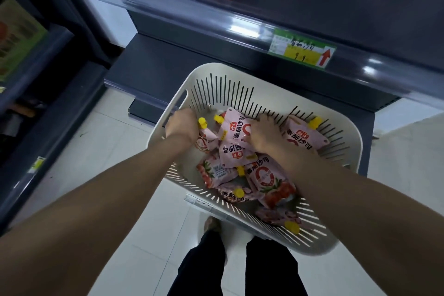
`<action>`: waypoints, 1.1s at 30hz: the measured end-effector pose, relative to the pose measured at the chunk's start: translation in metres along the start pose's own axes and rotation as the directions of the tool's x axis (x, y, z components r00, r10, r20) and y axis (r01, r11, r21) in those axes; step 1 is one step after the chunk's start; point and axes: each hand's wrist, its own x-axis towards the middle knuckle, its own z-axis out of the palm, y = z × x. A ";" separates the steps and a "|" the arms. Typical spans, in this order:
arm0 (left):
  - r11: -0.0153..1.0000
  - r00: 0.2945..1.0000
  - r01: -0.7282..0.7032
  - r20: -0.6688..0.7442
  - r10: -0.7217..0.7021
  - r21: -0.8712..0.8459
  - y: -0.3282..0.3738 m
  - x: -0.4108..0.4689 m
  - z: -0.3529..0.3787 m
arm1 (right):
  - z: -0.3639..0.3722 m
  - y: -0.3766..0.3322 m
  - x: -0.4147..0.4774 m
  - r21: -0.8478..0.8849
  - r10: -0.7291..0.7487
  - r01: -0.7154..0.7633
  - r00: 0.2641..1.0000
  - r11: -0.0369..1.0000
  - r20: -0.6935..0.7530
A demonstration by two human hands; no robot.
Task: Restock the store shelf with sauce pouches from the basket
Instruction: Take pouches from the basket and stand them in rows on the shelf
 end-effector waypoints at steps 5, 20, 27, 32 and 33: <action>0.999 0.999 -0.048 0.018 0.048 0.009 0.002 -0.002 -0.003 | 0.001 -0.004 -0.002 0.073 0.031 -0.033 0.999 0.997 0.027; 0.981 0.967 0.055 0.256 -0.005 -0.186 0.001 -0.007 -0.006 | 0.014 -0.006 -0.014 0.800 0.190 -0.312 0.950 0.513 0.249; 0.992 0.990 -0.005 0.142 0.024 -0.129 0.007 -0.024 -0.036 | -0.013 -0.014 -0.040 0.668 0.207 -0.167 0.978 0.726 0.019; 0.983 0.985 -0.104 0.122 0.123 -0.151 0.025 -0.049 -0.082 | -0.059 -0.008 -0.073 0.681 0.214 -0.023 0.957 0.732 -0.198; 0.977 0.983 -0.117 0.120 0.140 -0.180 0.032 -0.055 -0.094 | -0.071 -0.006 -0.081 0.672 0.210 0.012 0.945 0.741 -0.249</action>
